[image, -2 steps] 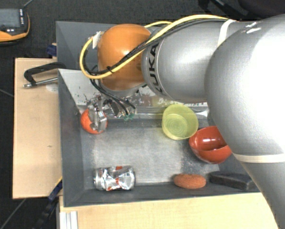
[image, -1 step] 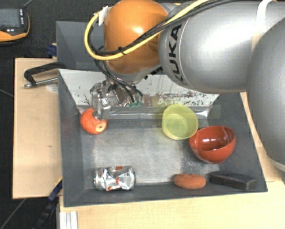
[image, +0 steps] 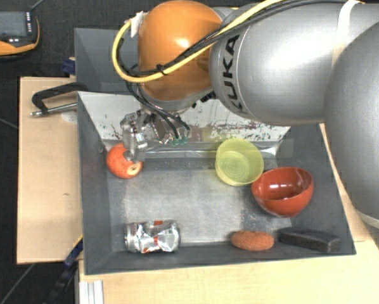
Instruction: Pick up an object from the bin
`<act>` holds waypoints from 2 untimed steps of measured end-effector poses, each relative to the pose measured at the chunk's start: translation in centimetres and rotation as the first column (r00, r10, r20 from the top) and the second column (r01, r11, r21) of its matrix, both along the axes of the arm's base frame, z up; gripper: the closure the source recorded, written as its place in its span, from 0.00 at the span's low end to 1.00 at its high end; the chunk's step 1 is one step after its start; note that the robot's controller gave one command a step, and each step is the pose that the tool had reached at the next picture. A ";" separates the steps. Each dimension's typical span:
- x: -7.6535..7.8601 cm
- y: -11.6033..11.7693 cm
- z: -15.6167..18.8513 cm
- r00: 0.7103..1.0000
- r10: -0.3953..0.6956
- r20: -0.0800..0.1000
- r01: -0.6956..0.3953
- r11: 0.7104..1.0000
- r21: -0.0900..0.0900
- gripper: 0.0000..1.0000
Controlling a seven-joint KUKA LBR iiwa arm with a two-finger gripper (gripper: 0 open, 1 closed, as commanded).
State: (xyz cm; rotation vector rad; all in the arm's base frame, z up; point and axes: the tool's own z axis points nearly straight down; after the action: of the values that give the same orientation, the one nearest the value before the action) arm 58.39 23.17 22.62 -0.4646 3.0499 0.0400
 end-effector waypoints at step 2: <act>0.0 0.0 0.0 1.000 0.000 0.000 0.000 1.000 0.000 1.00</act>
Offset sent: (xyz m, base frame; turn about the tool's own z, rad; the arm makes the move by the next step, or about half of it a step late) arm 0.0000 0.0000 0.0000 0.0000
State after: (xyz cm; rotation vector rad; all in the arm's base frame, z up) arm 58.40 23.17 22.62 -0.4639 3.0501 0.0403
